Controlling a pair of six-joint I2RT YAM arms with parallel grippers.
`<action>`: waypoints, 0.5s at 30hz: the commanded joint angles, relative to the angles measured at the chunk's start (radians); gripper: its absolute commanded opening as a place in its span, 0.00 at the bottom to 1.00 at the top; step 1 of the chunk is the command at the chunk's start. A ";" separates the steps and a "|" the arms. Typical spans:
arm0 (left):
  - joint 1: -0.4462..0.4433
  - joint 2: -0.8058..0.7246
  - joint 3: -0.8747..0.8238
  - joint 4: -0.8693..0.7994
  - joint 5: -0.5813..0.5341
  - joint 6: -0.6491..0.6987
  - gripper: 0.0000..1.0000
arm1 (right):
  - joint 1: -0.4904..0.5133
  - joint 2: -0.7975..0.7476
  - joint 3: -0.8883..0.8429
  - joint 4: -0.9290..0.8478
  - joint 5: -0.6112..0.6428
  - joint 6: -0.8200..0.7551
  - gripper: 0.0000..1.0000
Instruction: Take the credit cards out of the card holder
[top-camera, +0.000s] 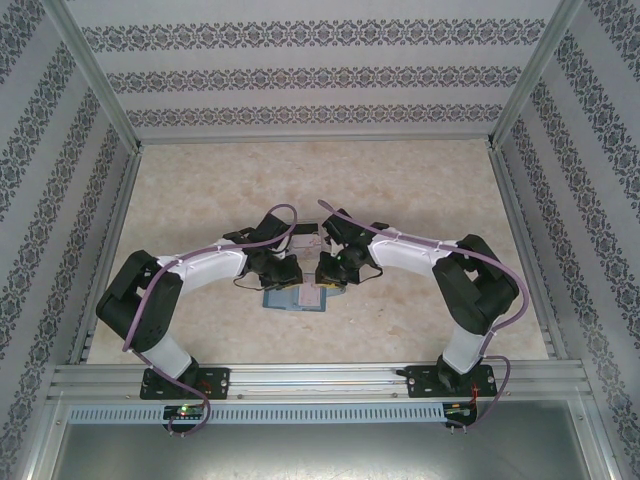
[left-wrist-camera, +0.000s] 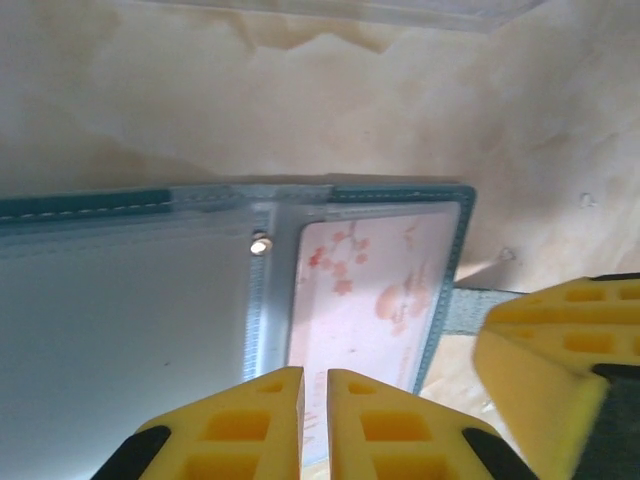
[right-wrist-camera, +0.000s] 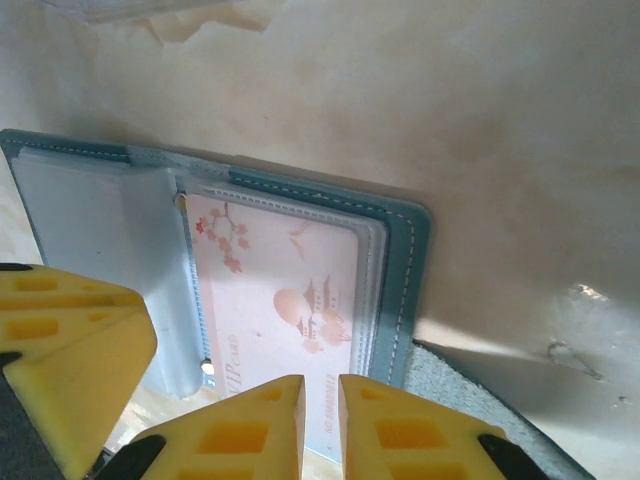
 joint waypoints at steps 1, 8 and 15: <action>0.011 -0.014 -0.022 0.083 0.066 -0.042 0.14 | 0.017 0.020 0.000 0.028 -0.025 0.025 0.17; 0.012 0.044 -0.040 0.147 0.110 -0.067 0.14 | 0.015 0.063 -0.010 0.031 -0.011 0.023 0.17; 0.014 0.066 -0.041 0.122 0.088 -0.051 0.14 | 0.009 0.078 -0.017 0.029 -0.001 0.019 0.17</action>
